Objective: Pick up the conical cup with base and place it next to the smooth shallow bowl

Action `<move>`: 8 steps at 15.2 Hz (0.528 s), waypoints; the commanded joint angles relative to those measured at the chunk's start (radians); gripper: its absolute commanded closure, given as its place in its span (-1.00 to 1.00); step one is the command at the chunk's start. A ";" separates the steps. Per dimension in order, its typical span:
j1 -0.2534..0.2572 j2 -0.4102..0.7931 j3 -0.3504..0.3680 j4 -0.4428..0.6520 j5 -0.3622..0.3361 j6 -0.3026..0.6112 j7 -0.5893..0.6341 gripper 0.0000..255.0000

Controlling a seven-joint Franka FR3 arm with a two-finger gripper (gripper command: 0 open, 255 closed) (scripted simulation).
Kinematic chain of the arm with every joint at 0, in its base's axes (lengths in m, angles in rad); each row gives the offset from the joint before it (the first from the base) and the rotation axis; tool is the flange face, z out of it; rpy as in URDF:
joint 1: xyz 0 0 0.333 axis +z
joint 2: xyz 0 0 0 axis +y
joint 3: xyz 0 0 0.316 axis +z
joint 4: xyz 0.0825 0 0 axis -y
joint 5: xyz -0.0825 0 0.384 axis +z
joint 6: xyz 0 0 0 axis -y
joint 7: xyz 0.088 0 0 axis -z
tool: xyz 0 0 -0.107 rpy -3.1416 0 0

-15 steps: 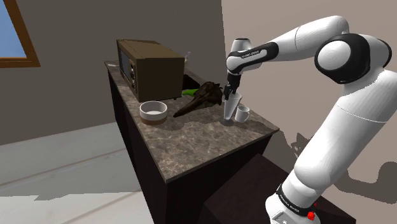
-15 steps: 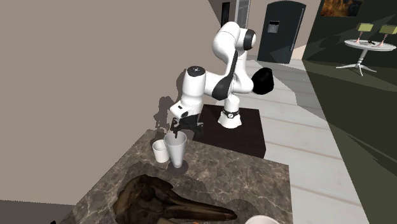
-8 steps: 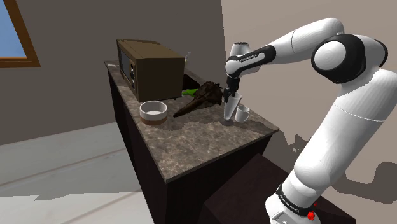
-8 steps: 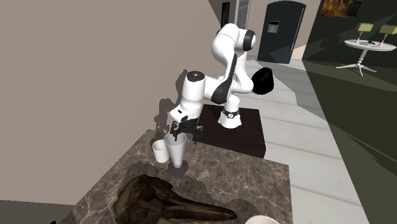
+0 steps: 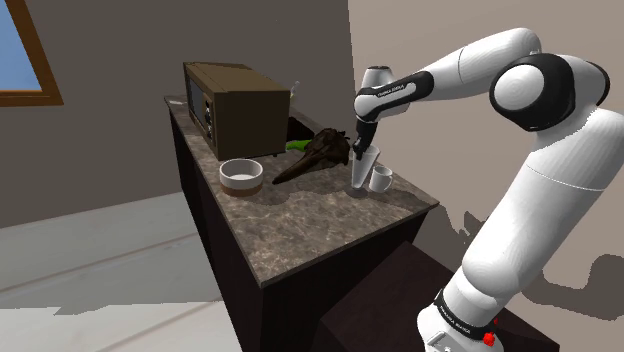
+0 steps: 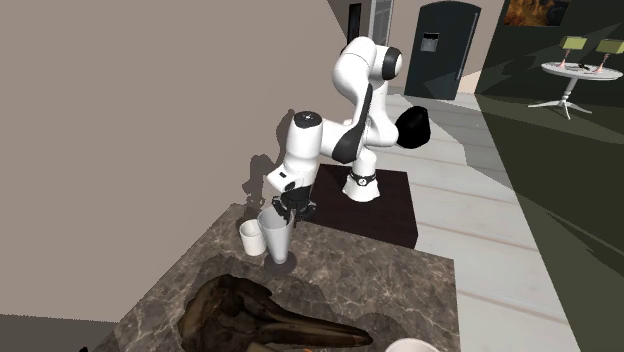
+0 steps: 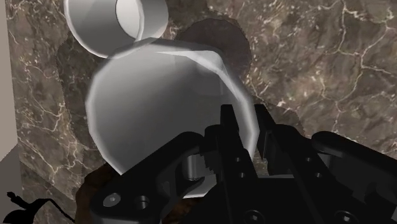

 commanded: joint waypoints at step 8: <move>0.000 -0.014 0.000 0.022 0.000 -0.038 -0.003 1.00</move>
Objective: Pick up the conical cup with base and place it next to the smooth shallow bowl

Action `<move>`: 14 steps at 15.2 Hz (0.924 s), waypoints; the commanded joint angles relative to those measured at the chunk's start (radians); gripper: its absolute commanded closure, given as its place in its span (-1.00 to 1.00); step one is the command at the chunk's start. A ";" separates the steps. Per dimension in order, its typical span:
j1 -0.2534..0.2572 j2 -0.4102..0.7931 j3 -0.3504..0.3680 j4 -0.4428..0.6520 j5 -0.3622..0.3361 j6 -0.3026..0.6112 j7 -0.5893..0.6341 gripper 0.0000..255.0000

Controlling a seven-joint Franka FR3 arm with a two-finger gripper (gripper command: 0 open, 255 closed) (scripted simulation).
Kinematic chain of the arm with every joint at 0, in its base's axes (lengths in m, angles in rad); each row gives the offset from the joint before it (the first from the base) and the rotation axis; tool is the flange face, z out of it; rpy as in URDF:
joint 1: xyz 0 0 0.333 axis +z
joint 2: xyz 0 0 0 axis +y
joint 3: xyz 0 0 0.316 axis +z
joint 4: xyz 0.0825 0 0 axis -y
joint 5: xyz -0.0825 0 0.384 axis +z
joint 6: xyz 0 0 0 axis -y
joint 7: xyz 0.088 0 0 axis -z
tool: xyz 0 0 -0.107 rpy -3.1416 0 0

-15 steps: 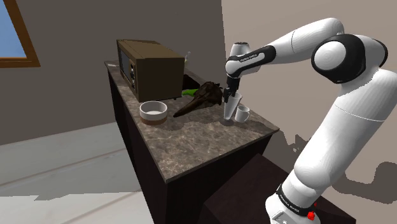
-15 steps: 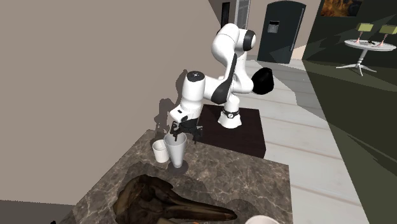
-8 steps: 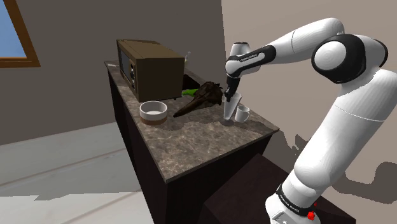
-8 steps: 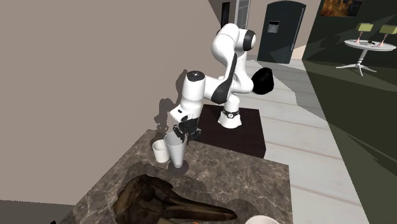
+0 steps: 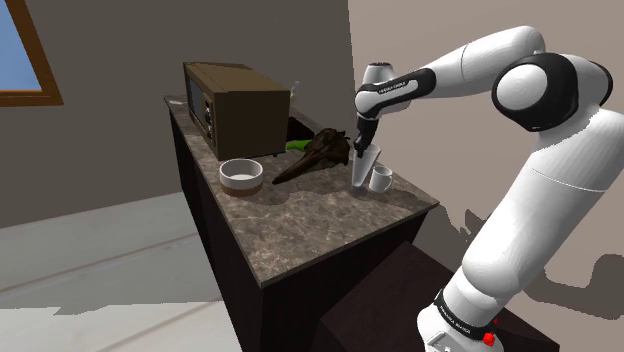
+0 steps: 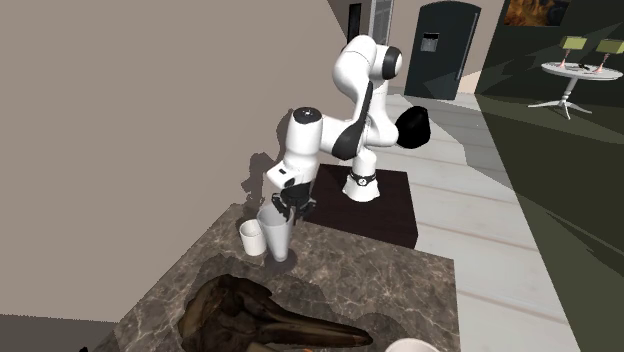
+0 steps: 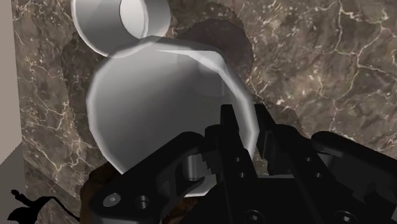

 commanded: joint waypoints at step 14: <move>0.004 -0.050 0.004 0.142 0.003 -0.191 -0.019 1.00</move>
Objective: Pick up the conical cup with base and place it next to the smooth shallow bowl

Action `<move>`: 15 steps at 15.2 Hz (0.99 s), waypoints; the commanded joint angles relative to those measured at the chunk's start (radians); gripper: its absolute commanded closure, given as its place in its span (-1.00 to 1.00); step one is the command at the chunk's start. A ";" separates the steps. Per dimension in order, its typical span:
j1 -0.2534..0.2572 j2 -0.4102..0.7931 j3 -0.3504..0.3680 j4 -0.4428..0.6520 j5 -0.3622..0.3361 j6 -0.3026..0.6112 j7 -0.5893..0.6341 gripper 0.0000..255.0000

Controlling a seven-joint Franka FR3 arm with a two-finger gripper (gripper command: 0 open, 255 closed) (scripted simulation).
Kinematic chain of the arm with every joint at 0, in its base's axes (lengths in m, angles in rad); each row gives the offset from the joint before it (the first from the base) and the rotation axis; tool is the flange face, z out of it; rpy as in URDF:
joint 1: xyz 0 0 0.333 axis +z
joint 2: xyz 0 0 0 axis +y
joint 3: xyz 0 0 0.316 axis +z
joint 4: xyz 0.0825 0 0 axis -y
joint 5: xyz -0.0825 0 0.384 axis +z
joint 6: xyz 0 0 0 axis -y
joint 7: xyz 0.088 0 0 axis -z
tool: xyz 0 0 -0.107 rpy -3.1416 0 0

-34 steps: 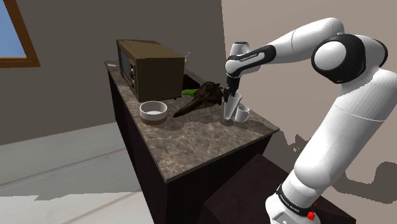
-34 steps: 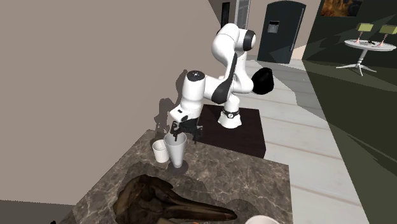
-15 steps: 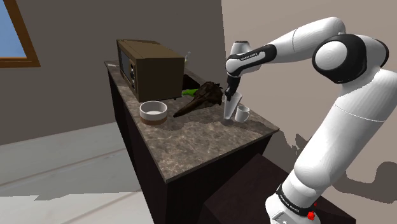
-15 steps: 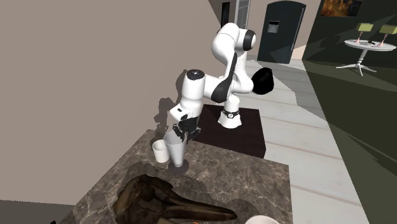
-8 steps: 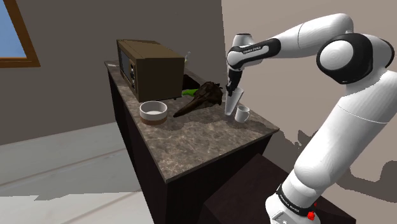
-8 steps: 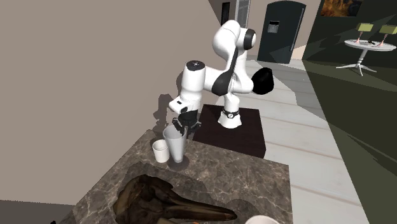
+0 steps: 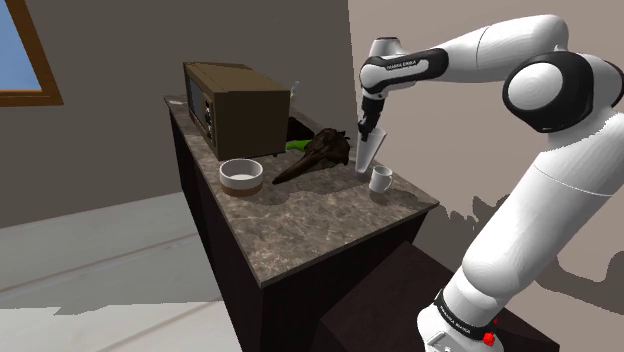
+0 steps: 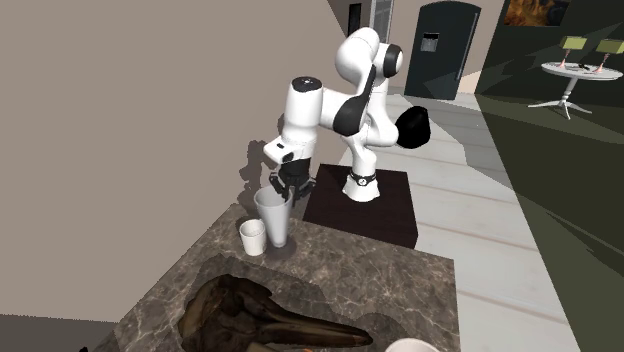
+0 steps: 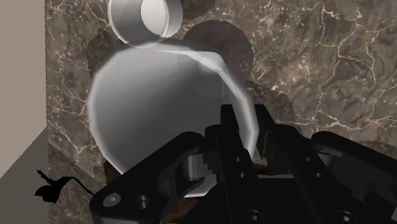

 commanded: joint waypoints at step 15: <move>0.003 -0.006 0.003 0.209 0.008 -0.213 -0.025 1.00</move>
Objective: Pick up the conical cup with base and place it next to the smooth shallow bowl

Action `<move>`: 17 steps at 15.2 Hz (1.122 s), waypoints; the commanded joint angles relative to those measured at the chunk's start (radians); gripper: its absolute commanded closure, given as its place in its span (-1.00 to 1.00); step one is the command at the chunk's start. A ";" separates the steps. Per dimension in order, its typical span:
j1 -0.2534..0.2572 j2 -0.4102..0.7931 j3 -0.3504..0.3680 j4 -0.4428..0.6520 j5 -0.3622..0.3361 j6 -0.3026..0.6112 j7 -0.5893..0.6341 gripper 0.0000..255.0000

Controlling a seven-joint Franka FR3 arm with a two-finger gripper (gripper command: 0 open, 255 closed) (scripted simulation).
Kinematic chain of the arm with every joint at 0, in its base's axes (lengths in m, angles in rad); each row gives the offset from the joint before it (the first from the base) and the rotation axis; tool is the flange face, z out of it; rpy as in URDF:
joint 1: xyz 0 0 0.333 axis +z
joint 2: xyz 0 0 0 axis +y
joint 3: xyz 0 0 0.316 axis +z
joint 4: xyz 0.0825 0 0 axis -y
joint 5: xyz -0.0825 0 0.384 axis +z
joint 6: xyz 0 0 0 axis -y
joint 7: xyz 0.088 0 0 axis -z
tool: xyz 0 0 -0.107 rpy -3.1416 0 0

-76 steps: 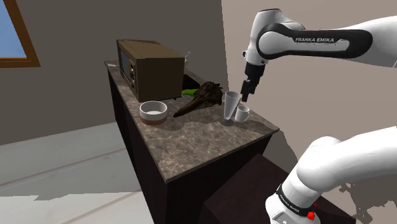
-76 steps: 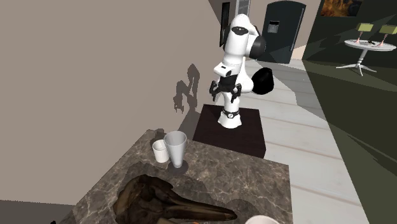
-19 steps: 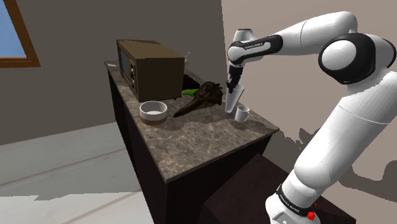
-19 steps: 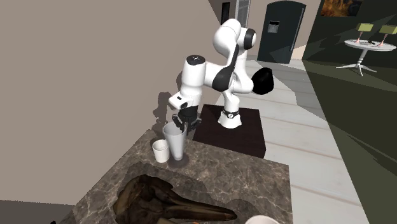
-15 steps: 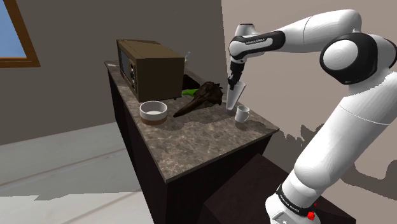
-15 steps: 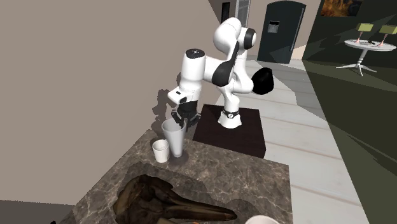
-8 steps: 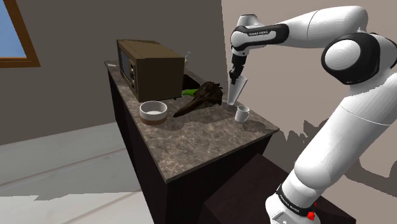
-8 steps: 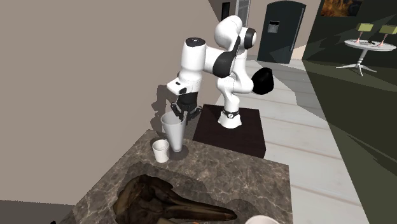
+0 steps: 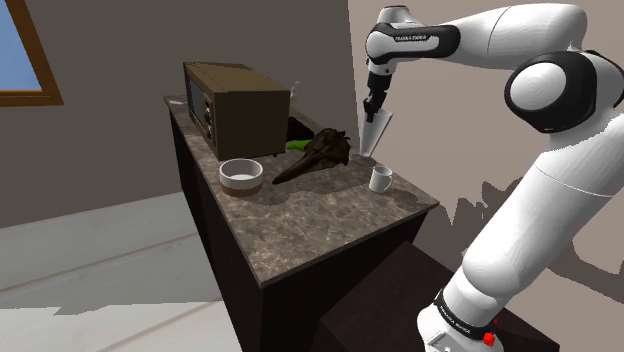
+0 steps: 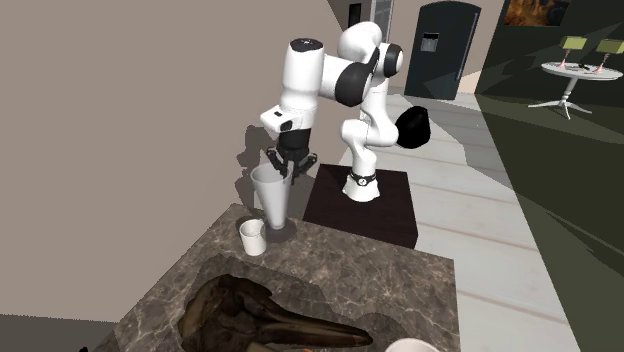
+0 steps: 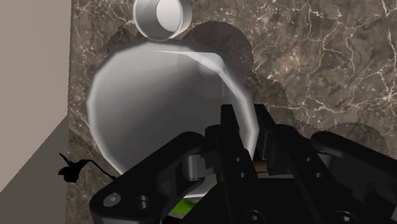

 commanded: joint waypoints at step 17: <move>-0.002 0.069 -0.002 0.332 0.017 -0.261 -0.039 1.00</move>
